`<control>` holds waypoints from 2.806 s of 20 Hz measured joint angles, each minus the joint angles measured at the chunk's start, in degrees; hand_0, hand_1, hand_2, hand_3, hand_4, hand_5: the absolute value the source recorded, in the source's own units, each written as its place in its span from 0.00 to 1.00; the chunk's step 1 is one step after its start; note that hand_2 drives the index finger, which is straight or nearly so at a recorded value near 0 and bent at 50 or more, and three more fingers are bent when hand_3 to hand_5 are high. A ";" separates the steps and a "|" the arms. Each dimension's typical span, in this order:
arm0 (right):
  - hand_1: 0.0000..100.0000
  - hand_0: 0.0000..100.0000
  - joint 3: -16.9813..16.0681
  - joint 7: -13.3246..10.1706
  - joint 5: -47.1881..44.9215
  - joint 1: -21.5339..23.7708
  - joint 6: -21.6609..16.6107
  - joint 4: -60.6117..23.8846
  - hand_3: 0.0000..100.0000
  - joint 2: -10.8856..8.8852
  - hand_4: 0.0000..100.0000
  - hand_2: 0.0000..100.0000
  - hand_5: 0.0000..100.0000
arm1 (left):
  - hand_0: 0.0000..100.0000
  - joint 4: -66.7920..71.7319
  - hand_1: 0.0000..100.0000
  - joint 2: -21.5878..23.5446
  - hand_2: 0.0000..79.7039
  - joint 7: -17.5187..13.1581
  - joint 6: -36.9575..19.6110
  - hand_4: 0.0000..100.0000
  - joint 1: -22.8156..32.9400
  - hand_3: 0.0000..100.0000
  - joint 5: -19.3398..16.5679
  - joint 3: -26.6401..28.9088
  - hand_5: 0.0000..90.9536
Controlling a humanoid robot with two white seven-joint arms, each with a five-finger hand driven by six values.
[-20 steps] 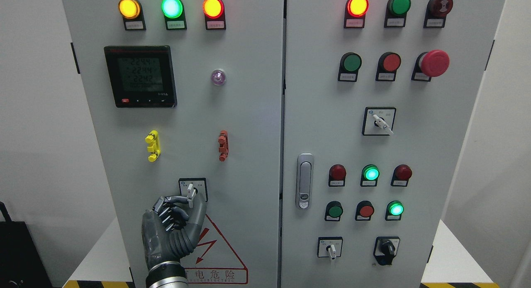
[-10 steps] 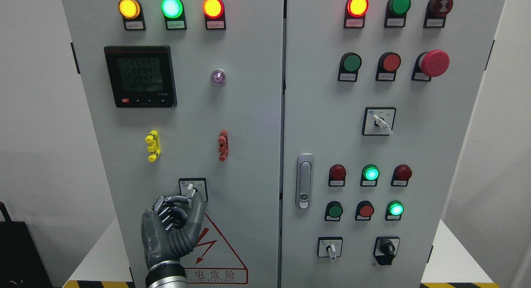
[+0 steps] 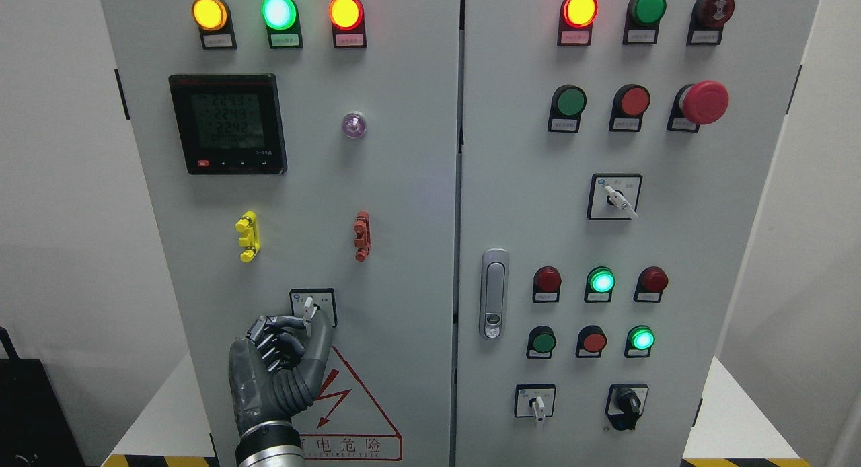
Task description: Turn on light switch 1
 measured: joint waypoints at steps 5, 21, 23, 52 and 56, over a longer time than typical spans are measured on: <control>0.00 0.05 0.00 0.00 0.00 0.00 0.00 0.00 0.00 0.00 0.00 0.00 0.00 | 0.30 0.01 0.69 0.00 0.77 -0.01 0.04 0.92 -0.03 0.94 -0.10 0.02 0.95; 0.00 0.05 0.00 0.00 0.00 0.00 0.00 0.00 0.00 0.00 0.00 0.00 0.00 | 0.30 0.02 0.66 0.02 0.79 -0.01 0.13 0.93 -0.04 0.95 -0.45 0.04 0.95; 0.00 0.05 0.00 0.00 0.00 0.00 0.00 0.00 0.00 0.00 0.00 0.00 0.00 | 0.30 0.03 0.65 0.03 0.79 -0.01 0.12 0.93 -0.04 0.95 -0.56 0.04 0.95; 0.00 0.05 0.00 -0.10 0.00 0.00 0.00 0.00 0.00 0.00 0.00 0.00 0.00 | 0.39 0.33 0.62 0.28 0.78 -0.24 0.32 0.93 -0.04 0.96 -1.79 -0.17 0.95; 0.00 0.05 0.00 -0.07 0.00 0.00 0.00 0.01 0.00 0.00 0.00 0.00 0.00 | 0.43 0.37 0.61 0.32 0.78 -0.24 0.32 0.93 -0.04 0.96 -1.84 -0.25 0.95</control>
